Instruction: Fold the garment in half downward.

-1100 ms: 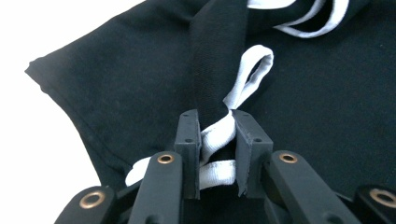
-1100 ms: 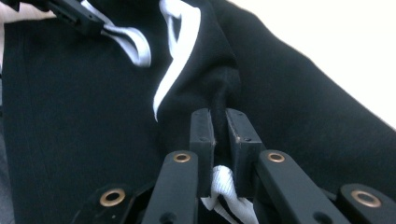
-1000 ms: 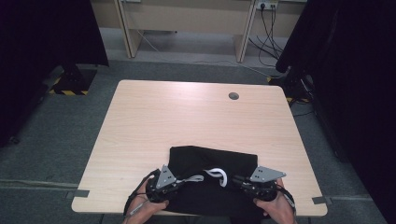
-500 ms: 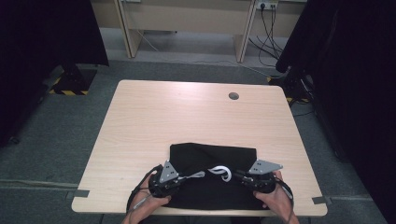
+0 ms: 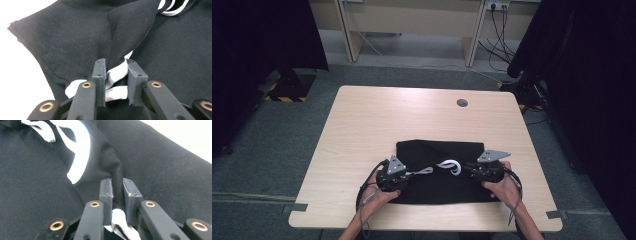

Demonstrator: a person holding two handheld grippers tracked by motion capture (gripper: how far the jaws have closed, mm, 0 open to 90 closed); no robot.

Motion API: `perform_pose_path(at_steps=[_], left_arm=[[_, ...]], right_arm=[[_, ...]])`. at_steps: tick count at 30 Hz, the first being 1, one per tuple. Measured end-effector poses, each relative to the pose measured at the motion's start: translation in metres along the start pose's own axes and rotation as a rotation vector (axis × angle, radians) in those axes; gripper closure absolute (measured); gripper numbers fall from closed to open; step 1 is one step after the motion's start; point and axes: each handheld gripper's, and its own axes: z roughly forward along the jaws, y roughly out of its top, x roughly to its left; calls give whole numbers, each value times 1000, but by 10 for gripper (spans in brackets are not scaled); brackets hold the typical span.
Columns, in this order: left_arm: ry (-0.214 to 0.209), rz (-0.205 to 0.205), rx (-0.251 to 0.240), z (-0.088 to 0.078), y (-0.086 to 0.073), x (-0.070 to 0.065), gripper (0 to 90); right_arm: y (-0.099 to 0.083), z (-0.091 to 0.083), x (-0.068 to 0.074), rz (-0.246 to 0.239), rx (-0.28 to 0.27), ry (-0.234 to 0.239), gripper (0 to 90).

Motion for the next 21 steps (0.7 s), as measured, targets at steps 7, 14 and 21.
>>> perform_pose_path(at_steps=[7,14,21], left_arm=[[29,-6,-42,-7,8,0,373],[12,90,-19,0,18,-17,517],[12,96,-85,-18,27,-14,835]], right_arm=[[13,-12,-1,17,2,36,503],[21,-9,3,-27,46,53,759],[23,-34,4,-58,-21,25,875]])
